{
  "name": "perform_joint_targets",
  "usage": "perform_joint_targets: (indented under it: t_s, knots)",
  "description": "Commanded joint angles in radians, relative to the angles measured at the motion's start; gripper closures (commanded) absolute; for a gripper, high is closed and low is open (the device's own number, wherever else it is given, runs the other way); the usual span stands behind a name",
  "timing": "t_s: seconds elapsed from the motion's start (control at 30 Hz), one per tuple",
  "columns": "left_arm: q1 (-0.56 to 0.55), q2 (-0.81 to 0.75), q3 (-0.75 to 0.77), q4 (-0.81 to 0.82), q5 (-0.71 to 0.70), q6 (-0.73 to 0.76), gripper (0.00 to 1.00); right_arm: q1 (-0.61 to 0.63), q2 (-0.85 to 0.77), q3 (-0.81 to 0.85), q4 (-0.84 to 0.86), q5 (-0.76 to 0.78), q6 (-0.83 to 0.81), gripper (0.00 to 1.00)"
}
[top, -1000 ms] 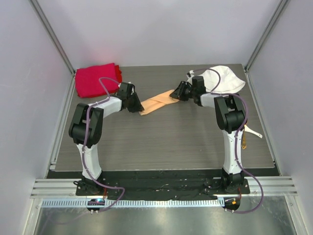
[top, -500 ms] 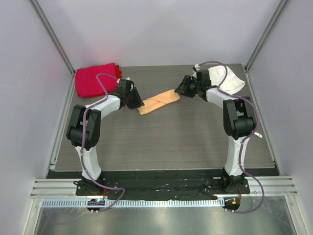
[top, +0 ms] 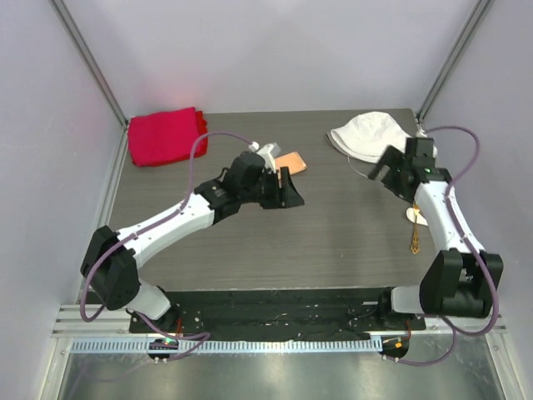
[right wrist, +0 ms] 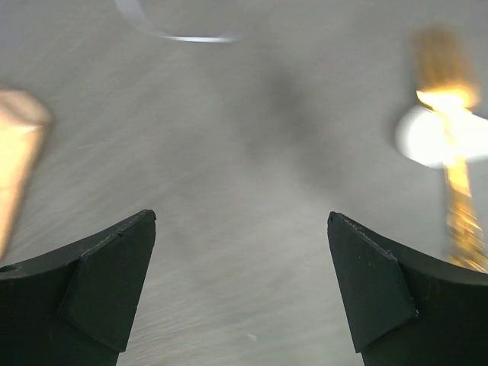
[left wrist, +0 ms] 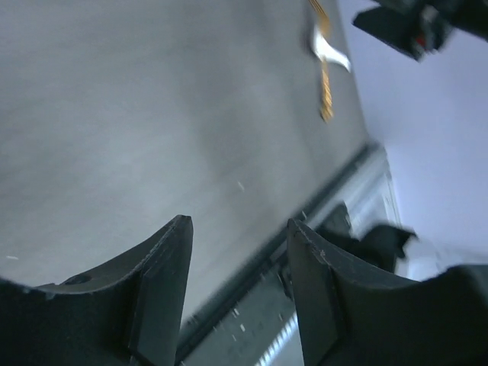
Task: Fold the napkin into a case and place the utensils inside
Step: Pick up the fork from the corner of the board.
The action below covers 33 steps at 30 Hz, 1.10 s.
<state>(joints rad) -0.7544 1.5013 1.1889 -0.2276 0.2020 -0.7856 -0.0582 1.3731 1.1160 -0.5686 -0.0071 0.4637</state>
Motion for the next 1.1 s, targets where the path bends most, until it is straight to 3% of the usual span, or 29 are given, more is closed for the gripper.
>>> perform_joint_targets:
  t_s: [0.0, 0.1, 0.33, 0.53, 0.67, 0.87, 1.07]
  knots:
    - [-0.065, -0.042, -0.034, 0.005, 0.166, -0.017, 0.41, -0.202, -0.092, -0.106, -0.145, 0.147, -0.043, 0.00]
    - [-0.095, -0.111, -0.060, 0.007, 0.178, 0.017, 0.40, -0.317, -0.030, -0.131, -0.163, 0.179, -0.080, 0.01]
    - [-0.094, -0.222, -0.028, -0.159, 0.220, 0.135, 0.39, -0.373, 0.144, -0.157, -0.050, 0.228, -0.053, 0.04]
    - [-0.094, -0.213, 0.009, -0.242, 0.226, 0.187, 0.40, -0.374, 0.181, -0.160, 0.062, 0.228, -0.068, 0.22]
    - [-0.092, -0.207, -0.018, -0.210, 0.246, 0.171, 0.40, -0.374, 0.219, -0.189, 0.095, 0.170, -0.065, 0.48]
    - [-0.092, -0.190, -0.009, -0.207, 0.246, 0.169, 0.40, -0.370, 0.237, -0.243, 0.144, 0.092, -0.076, 0.48]
    - [-0.086, -0.178, -0.005, -0.210, 0.243, 0.175, 0.40, -0.342, 0.245, -0.260, 0.162, 0.081, -0.083, 0.69]
